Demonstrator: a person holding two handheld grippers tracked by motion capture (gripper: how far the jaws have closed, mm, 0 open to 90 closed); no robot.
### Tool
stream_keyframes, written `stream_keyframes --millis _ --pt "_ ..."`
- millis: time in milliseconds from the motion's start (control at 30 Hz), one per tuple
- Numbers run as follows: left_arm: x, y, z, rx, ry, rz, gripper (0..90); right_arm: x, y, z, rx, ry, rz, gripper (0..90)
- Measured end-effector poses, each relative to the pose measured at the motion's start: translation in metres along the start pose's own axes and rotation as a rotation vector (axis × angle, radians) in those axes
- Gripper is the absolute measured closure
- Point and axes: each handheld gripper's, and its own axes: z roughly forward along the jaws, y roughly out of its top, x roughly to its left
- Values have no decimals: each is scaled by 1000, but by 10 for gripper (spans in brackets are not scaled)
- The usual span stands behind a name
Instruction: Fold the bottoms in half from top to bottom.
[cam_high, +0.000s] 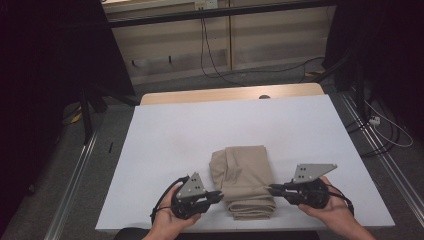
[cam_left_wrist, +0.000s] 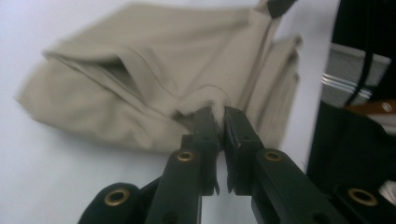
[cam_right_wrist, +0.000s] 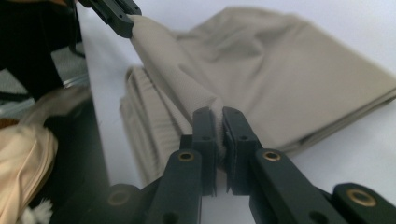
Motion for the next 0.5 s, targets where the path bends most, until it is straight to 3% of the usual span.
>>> stream_keyframes --millis 200,300,367,433,500 --pt "-7 -12 -4 36 -52 18 753 18 -16 -3 42 38 17 758" --pt "-3 -11 -7 7 -40 -28 589 17 -19 -6 9 33 48 693" --pt "3 -5 -10 -20 10 -51 455 13 -16 -8 -35 8 64 631" --pt "11 -1 -13 -60 61 -71 343 7 -14 -10 -65 -36 84 491" --pt "21 1 -16 -86 165 -67 266 0 -14 -13 -79 -121 113 412"
